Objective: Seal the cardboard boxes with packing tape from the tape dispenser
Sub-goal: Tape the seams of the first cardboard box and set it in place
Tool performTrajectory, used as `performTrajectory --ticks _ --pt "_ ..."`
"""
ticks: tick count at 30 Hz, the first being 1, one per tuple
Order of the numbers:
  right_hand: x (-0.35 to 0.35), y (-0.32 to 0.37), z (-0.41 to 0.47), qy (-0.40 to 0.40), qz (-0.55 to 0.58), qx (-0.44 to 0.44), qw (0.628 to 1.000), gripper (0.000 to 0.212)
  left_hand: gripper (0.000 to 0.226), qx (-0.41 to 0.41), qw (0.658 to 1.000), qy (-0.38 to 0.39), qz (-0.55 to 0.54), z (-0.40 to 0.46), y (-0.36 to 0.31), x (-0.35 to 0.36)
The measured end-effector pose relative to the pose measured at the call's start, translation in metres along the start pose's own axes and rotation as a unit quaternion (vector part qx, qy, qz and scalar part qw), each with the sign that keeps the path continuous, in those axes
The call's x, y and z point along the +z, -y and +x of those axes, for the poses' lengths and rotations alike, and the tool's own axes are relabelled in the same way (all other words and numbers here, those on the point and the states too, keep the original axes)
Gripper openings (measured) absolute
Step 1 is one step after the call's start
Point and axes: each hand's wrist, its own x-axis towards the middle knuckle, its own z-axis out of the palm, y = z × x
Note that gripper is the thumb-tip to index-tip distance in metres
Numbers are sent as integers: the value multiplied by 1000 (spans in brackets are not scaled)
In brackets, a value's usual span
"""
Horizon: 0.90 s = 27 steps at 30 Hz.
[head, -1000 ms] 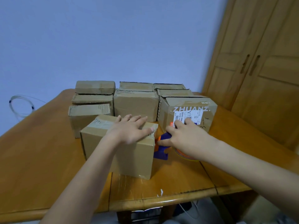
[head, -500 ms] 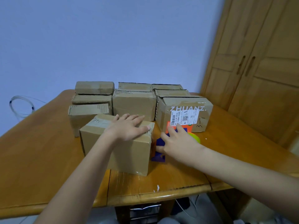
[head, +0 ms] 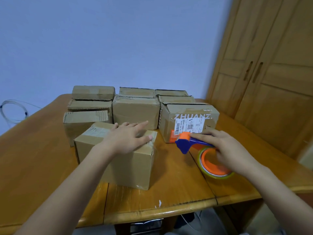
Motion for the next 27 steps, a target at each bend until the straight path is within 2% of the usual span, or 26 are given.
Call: performTrajectory --ticks 2,4,7,10,14,18,24,27 --pt "3 -1 -2 -39 47 -7 998 90 54 72 997 -27 10 1 -3 -3" --pt "8 -2 -3 -68 63 -6 996 90 50 184 982 -47 10 3 -9 -9" --pt "11 -6 0 -92 79 -9 993 89 61 277 960 1 50 8 -13 -15" --pt "12 -10 4 -108 102 -17 989 93 60 305 935 50 176 11 -14 -19" --pt "15 -12 8 -118 128 -27 984 95 75 353 905 71 225 16 -15 -25" --pt "18 -9 13 -128 173 -36 976 97 77 384 883 96 250 20 -21 -23" --pt "27 -7 23 -136 240 -39 960 102 71 368 904 149 156 23 -22 -16" --pt "29 -5 29 -147 263 -45 953 102 71 357 904 157 176 25 -26 -15"
